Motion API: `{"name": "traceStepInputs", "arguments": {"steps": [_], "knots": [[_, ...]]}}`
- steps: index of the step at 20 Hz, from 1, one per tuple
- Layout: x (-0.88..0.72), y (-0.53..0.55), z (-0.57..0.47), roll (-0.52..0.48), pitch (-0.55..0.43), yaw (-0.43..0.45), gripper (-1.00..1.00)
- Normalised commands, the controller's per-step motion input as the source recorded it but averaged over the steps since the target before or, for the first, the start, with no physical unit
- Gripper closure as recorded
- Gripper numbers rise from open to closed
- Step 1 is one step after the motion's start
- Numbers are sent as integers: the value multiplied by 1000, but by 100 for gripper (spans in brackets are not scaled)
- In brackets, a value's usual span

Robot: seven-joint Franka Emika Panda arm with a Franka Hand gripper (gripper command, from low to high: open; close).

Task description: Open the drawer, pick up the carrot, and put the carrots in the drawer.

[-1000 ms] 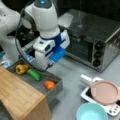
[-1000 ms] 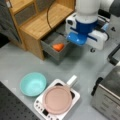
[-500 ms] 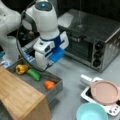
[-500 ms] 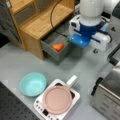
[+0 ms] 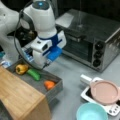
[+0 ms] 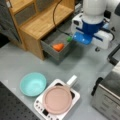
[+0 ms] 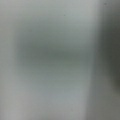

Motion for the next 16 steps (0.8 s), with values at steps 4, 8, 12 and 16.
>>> {"name": "traceStepInputs", "arguments": {"steps": [4,8,12,16], "knots": [[-186,-111,-202,16,-198,-69,-100],[-166,-99,-230,9,-187,-39,-100],[-111,-81,-152,3,-147,-19,-100],[-75,-113,-112,-11,-115,-4,-100]]}}
